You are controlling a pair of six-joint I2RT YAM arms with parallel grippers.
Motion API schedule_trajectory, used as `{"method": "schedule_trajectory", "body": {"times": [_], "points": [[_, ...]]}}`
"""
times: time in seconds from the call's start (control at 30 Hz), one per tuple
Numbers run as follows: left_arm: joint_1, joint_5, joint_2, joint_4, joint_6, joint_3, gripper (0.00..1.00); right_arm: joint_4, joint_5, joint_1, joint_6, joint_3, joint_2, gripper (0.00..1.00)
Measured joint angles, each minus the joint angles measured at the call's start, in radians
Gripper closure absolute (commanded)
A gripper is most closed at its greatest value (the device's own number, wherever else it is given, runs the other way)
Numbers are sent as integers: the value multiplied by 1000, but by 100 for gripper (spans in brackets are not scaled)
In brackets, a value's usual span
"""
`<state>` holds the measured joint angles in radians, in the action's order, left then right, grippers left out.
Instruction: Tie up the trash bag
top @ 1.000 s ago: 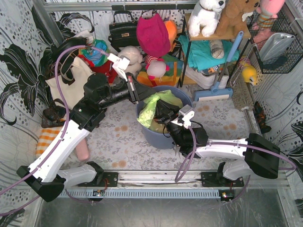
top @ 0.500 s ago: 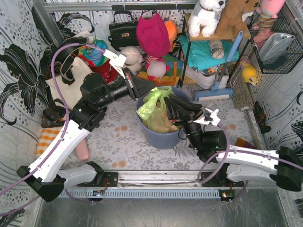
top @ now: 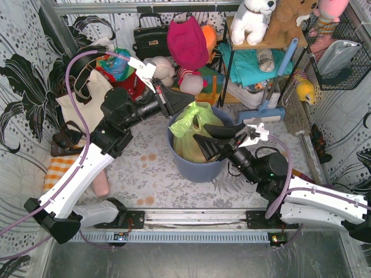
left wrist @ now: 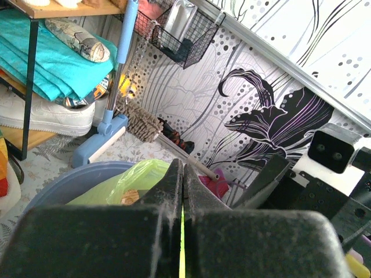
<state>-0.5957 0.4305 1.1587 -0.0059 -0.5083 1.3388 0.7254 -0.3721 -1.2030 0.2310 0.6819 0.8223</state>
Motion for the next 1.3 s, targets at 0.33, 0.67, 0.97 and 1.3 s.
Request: {"method": "schedule_trajectory", "body": {"times": [0.33, 0.67, 0.97, 1.3], "points": [[0, 11, 5, 37, -11, -8, 100, -235, 92, 0, 208, 160, 106, 35], [0, 57, 32, 11, -19, -8, 100, -163, -21, 0, 455, 114, 168, 38], [0, 77, 13, -12, -20, -34, 100, -70, -33, 0, 510, 114, 230, 58], [0, 59, -22, -32, 1, -50, 100, -137, -20, 0, 540, 114, 188, 97]]}}
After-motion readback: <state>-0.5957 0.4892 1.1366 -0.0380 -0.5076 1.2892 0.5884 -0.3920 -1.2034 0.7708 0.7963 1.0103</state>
